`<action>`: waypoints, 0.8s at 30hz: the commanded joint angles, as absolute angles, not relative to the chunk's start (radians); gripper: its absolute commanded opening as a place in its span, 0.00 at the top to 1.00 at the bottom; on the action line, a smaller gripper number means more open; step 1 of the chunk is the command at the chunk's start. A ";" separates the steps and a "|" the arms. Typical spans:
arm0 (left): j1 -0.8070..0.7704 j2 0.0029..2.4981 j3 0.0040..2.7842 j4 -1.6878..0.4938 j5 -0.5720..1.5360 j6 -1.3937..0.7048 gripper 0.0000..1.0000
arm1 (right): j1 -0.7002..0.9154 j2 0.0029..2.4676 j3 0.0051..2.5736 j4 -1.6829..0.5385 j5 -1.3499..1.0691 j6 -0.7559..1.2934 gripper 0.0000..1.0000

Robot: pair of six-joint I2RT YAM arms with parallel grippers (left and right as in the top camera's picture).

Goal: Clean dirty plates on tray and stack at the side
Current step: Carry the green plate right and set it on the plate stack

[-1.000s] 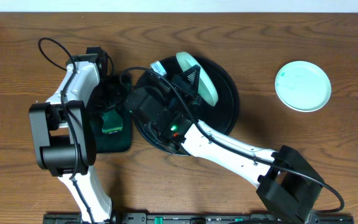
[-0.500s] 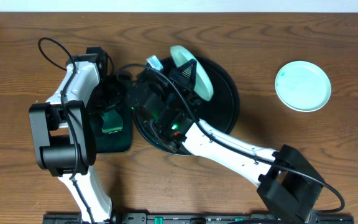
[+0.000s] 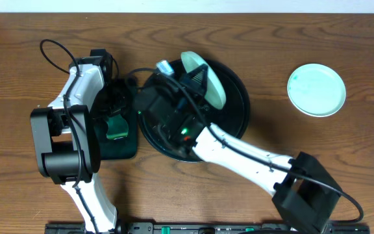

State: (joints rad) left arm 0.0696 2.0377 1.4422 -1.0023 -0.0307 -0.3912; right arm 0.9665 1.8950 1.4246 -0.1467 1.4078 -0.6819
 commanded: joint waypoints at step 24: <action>0.075 2.036 1.444 -1.008 -0.046 -0.387 0.19 | 0.197 1.836 1.427 -0.491 0.915 -0.064 0.99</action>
State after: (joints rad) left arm 0.0696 2.0377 1.4422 -1.0027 -0.0307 -0.3912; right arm 0.2836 1.8679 1.4239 -0.4110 1.1400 -0.2989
